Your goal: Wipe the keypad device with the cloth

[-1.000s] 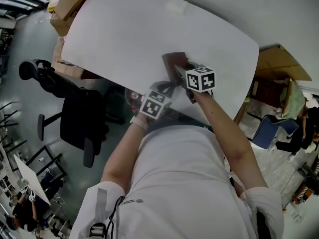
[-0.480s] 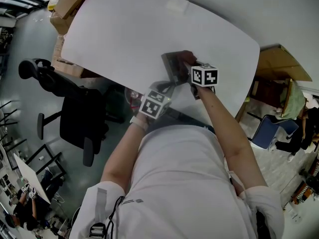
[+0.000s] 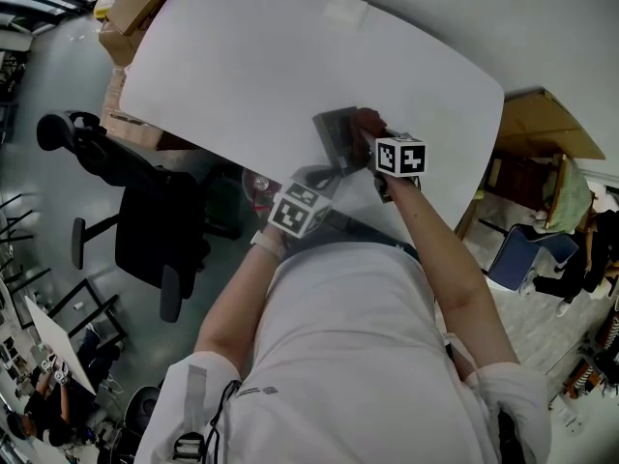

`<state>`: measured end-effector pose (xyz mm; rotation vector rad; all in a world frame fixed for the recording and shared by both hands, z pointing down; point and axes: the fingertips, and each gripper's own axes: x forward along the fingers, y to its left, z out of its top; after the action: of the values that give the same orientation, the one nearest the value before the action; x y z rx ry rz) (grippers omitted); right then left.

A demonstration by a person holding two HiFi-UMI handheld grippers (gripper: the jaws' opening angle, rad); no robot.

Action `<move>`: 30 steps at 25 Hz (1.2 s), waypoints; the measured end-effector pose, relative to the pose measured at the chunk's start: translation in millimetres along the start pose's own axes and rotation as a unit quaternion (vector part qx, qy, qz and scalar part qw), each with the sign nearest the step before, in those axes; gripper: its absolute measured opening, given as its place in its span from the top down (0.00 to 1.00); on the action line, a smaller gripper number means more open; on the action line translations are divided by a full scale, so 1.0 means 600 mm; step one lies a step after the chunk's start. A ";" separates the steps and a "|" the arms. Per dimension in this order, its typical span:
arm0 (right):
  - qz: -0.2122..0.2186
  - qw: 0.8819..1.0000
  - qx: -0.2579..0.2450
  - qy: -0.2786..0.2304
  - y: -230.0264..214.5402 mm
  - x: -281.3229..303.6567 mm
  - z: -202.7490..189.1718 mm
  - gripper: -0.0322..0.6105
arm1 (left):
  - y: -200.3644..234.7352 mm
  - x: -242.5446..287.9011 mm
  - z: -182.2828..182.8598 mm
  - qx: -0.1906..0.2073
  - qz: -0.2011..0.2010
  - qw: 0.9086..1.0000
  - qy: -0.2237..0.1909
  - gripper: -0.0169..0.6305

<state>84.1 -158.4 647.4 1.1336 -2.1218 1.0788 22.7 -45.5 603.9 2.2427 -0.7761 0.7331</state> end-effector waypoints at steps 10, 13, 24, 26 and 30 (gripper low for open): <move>0.000 1.000 0.003 0.005 0.021 -0.027 -0.005 0.84 | -0.012 -0.016 -0.020 -0.003 -0.004 1.000 0.008 0.95; 0.037 0.999 0.002 -0.026 0.067 -0.034 0.033 0.84 | -0.010 -0.014 -0.020 0.003 -0.004 1.000 0.010 0.95; 0.093 0.994 -0.056 -0.014 0.156 0.014 0.061 0.84 | -0.008 -0.012 -0.019 0.007 -0.004 1.000 0.006 0.95; 0.089 0.995 -0.048 -0.002 0.145 0.028 0.056 0.84 | -0.008 -0.010 -0.020 0.009 -0.004 1.000 0.007 0.95; 0.047 0.998 -0.049 0.012 0.102 0.044 0.056 0.84 | -0.009 -0.011 -0.020 0.005 -0.006 1.000 0.009 0.95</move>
<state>16.2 -176.9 622.2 0.9791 -2.2019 1.0122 18.4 -31.4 605.2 2.2437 -0.7517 0.7527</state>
